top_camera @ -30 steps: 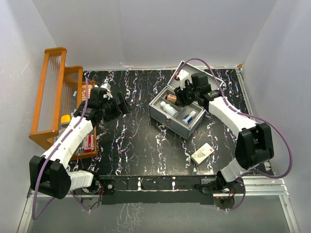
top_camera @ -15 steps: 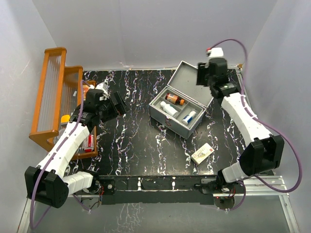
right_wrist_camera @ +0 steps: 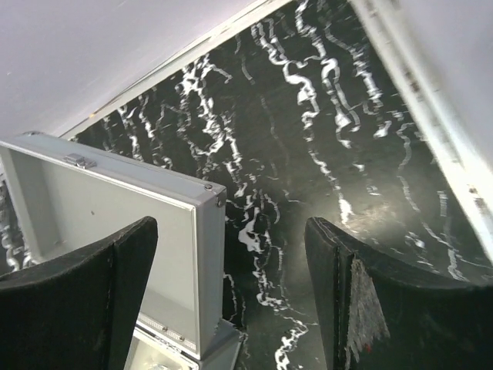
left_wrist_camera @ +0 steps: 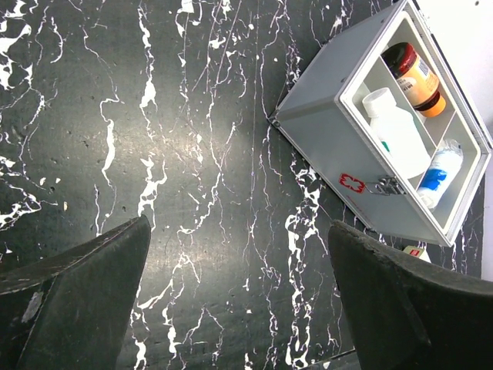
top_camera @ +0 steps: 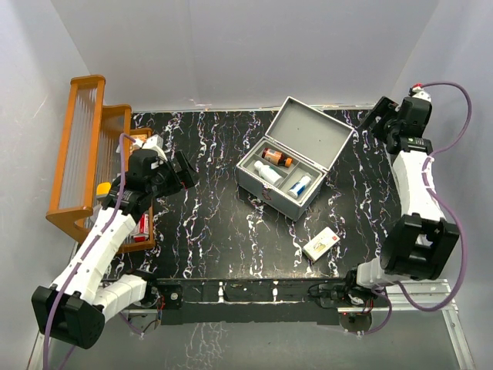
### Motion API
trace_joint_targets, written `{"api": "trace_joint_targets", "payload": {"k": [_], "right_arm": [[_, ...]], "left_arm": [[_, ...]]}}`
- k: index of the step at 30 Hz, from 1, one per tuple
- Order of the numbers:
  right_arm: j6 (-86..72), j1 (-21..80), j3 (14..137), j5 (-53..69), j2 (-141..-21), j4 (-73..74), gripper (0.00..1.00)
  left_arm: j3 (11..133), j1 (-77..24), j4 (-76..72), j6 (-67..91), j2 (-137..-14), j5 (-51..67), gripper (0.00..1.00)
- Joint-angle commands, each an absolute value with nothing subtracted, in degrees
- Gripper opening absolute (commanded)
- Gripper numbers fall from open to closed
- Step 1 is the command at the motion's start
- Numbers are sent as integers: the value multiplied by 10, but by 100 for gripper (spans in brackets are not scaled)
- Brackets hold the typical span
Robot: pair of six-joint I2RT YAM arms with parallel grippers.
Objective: Organize the medicine kit
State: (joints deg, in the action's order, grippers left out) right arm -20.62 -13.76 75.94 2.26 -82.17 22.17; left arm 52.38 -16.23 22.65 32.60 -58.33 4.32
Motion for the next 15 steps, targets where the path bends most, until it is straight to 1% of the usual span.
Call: {"api": "trace_joint_targets", "payload": {"k": [1,4,7,9,12,15], "right_arm": [[-258,-167,748,201,-861,149,76],[-281,-170,740,245,-879,115,75],[-323,-171,739,225,-901,85,70],[-336,-171,748,242,-924,68,68],[-338,-171,756,265,-946,60,67],[-338,-171,731,289,-943,25,68]], "left_arm": [[512,-161,220,318,-576,68,99],[508,-161,214,321,-578,81,99],[504,-161,203,319,-578,91,99],[502,-161,188,312,-581,102,99],[515,-161,189,302,-595,115,99],[518,-161,188,305,-606,122,99]]}}
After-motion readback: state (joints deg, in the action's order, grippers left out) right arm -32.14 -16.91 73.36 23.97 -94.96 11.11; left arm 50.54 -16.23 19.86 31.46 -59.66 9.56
